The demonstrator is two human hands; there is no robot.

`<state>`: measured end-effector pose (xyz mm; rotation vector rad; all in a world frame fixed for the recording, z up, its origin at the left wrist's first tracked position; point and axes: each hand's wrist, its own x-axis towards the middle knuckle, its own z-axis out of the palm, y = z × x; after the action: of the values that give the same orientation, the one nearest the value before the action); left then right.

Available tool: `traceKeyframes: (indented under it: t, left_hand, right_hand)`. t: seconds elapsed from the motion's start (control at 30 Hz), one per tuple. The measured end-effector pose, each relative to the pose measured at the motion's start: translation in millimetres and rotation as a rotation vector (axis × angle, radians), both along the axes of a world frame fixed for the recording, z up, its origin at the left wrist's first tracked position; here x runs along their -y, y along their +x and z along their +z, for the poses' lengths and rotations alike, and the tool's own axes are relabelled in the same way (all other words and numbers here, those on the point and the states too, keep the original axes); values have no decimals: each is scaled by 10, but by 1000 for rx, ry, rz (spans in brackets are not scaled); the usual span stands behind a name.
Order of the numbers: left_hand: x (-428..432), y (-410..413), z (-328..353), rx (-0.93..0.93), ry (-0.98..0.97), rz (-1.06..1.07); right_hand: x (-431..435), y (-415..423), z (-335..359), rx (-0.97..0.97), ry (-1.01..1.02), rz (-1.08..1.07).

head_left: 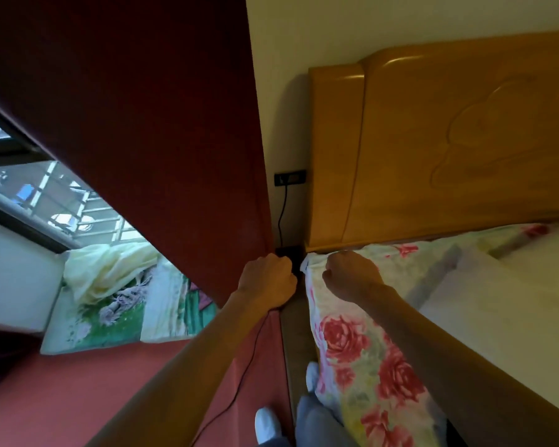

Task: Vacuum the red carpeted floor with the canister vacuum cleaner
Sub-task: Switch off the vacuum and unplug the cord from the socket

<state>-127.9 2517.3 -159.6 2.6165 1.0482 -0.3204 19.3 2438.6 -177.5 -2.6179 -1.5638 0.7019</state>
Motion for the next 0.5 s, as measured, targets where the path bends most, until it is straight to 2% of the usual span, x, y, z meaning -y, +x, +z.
traceKeyframes:
  t: [0.23,0.33,0.5]
  left_hand:
    - [-603,817,-606,-75,-58,106]
    - [-851,1144,-910,-87,-97,198]
    - [-1372,1579,-1445,71,-114,500]
  right_hand:
    - [-1188,532,-620,51,-48,300]
    - [-1713,767,-916,14,-82,422]
    - [-2525,1099,-1368,-119,-71,349]
